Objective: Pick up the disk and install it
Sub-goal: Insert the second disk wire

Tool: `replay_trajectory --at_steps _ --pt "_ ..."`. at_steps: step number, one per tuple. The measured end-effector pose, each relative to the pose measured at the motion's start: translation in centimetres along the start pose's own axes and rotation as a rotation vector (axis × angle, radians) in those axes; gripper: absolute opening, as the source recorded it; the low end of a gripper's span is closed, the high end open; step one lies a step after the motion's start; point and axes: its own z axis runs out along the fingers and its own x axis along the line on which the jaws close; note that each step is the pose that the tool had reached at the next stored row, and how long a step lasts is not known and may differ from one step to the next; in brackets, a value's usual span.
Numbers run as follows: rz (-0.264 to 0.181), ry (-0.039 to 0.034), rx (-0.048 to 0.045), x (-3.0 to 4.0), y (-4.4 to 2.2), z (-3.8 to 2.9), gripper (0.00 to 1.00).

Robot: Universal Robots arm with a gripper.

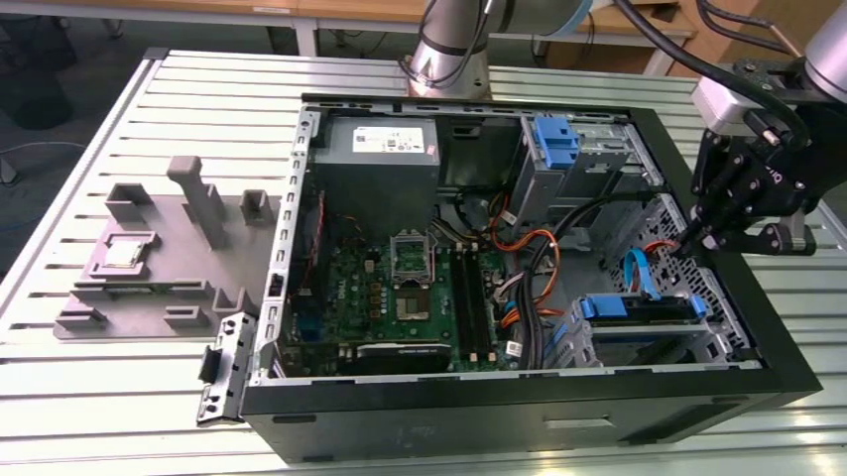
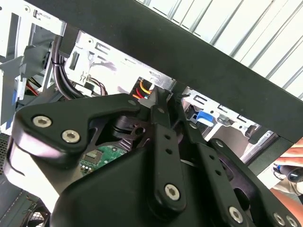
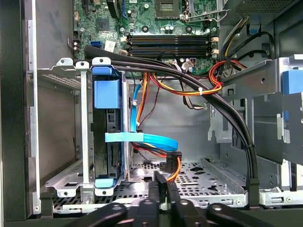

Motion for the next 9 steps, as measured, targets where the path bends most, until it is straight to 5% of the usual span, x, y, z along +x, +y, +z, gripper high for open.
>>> replay_trajectory --at_steps 9 --pt "0.0 -0.0003 0.0 0.01 0.09 0.03 0.16"
